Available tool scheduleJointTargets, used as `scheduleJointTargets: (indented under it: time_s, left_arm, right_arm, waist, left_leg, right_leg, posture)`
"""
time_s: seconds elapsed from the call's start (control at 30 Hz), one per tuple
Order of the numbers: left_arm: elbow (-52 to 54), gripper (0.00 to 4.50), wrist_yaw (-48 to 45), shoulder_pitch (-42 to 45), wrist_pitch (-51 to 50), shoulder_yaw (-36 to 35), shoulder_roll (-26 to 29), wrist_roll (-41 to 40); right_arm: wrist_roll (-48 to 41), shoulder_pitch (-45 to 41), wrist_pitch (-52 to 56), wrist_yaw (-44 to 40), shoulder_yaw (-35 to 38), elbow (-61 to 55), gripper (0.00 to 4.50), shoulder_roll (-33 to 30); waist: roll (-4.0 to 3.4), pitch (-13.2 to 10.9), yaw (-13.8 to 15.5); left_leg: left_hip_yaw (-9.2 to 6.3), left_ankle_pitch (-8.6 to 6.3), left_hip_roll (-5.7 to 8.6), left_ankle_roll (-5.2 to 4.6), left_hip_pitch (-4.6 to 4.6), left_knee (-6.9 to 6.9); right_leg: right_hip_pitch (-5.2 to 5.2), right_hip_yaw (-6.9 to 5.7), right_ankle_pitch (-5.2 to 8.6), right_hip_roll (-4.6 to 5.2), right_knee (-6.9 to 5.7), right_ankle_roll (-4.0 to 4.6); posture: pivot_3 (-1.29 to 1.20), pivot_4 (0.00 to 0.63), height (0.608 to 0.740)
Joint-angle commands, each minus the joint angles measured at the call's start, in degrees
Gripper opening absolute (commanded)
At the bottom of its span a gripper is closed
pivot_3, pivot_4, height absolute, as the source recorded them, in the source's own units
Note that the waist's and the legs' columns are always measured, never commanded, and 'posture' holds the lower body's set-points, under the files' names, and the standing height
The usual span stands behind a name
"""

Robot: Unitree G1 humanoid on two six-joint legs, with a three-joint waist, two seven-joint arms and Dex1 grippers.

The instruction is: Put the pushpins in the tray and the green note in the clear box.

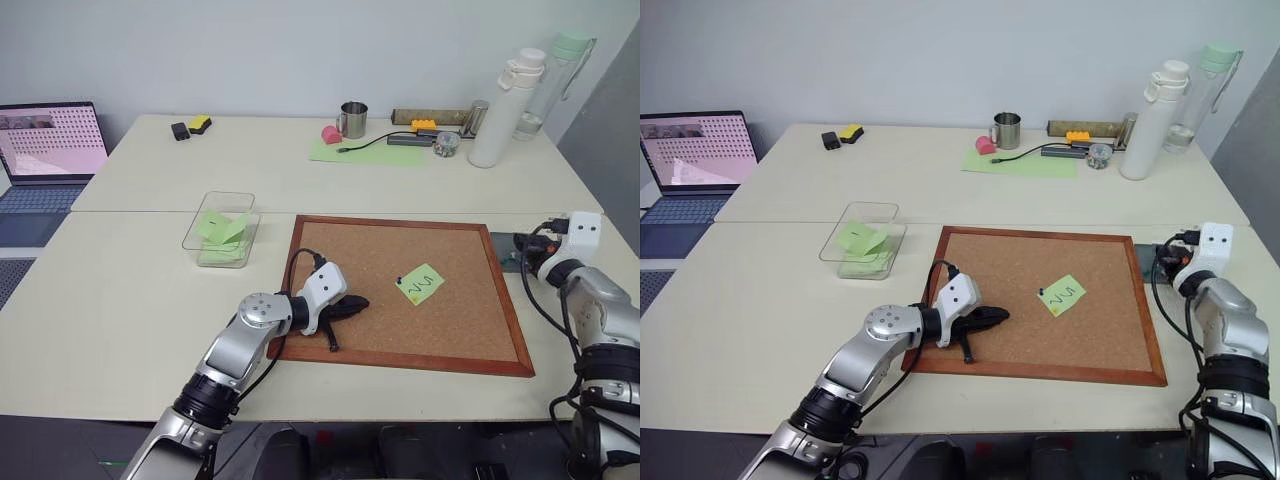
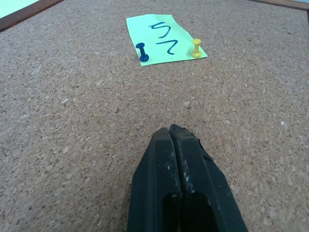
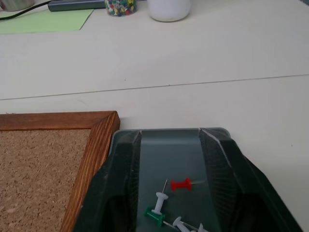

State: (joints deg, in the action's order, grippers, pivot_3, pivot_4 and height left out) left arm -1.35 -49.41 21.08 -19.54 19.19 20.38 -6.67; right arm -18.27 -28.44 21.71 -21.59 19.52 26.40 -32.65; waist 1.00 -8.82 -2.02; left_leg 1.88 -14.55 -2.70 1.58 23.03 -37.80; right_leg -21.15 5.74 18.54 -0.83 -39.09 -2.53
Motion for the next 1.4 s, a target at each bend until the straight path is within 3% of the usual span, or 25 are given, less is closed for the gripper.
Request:
scheduleJointTargets:
  time_s: [0.03, 0.27, 0.47, 0.7, 1.07, 1.4]
  left_arm:
    - [-2.34, 0.00, -0.49, -1.62, -2.60, 1.09, 1.42, 1.14]
    - [-2.97, 0.00, -0.76, -0.79, -2.58, 1.40, 0.96, 1.11]
    - [-3.32, 0.00, -1.07, -0.44, -2.55, 1.51, 1.03, 1.14]
    - [-4.05, 0.00, -1.31, 0.32, -2.50, 1.46, 0.84, 1.29]
    - [-4.70, 0.00, -1.85, 1.34, -2.58, 1.39, 0.92, 1.22]
    - [-3.76, 0.00, -2.03, 0.92, -3.15, 1.20, 1.23, 1.11]
  right_arm:
    - [-0.79, -0.77, -1.19, -1.15, 1.44, -1.70, 2.29, -1.19]
    - [-2.01, 1.78, -0.45, -2.64, 1.63, -6.87, 2.29, -1.24]
    - [-9.25, 13.68, 5.50, -13.24, -4.45, -29.95, 2.29, 0.02]
    - [-10.62, 24.06, 9.15, -13.84, -13.10, -48.63, 2.29, 1.94]
    - [-1.69, 25.54, 7.36, -9.31, -23.81, -46.21, 2.29, 6.36]
    - [0.99, 26.10, 5.83, -9.11, -23.27, -44.09, 2.29, 6.87]
  waist:
    - [0.00, 0.00, 0.00]
    - [0.00, 0.00, 0.06]
    - [-0.01, 0.00, 0.09]
    - [0.00, -0.02, 0.12]
    - [0.09, -0.03, 0.17]
    - [0.12, -0.02, 0.15]
  left_leg:
    - [0.00, 0.00, 0.00, 0.00, 0.00, 0.00]
    - [0.00, 0.00, 0.00, 0.00, 0.00, 0.00]
    - [-0.06, 0.00, -0.02, 0.00, 0.03, 0.01]
    - [-0.04, -0.01, 0.01, 0.00, 0.01, -0.05]
    - [-0.08, -0.01, 0.01, 0.00, 0.03, -0.05]
    - [-0.09, -0.01, 0.01, 0.00, 0.02, -0.04]
  right_leg:
    - [0.00, -0.01, 0.00, 0.00, 0.00, 0.00]
    - [0.01, 0.00, 0.00, 0.00, 0.01, 0.00]
    - [0.02, -0.05, 0.00, 0.00, 0.02, -0.01]
    - [0.06, -0.06, 0.00, 0.02, 0.01, -0.02]
    - [0.04, -0.11, 0.00, 0.00, 0.02, -0.01]
    - [0.04, -0.12, 0.00, 0.00, 0.02, -0.01]
  posture:
    - [0.00, 0.150, 0.740]
    - [0.00, 0.150, 0.740]
    - [0.00, 0.150, 0.740]
    - [0.00, 0.150, 0.740]
    - [0.00, 0.150, 0.740]
    - [0.00, 0.150, 0.740]
